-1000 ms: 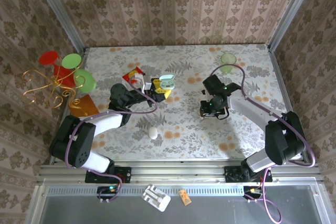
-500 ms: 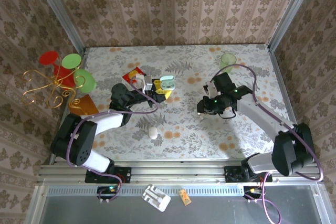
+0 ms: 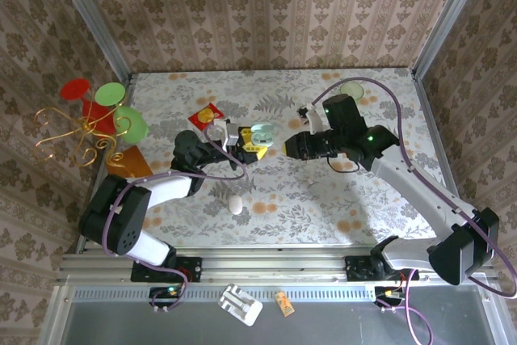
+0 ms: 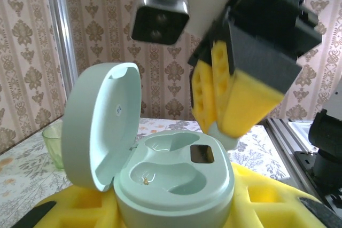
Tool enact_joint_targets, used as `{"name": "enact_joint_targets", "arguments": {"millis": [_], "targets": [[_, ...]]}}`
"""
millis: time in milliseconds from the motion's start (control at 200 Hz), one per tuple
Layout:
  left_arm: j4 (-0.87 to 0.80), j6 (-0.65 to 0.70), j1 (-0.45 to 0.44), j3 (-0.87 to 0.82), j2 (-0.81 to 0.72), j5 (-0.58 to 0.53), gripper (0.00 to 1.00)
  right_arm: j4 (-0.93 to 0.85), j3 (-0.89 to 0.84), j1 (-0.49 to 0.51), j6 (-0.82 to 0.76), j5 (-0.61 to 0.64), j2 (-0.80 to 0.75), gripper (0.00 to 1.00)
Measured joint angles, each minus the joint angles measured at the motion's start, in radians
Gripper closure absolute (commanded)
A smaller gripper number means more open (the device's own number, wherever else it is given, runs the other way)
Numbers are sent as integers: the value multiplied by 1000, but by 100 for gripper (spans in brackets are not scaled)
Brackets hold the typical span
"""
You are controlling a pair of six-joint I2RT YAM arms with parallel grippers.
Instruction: Insert the wireless bluetooth earbuds into the charging case
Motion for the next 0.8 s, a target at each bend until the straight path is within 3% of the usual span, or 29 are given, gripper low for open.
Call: {"name": "enact_joint_targets", "arguments": {"millis": [800], "targets": [[0,10,-16,0,1,56,89,54,82,38,-2,-45,51,83]]}}
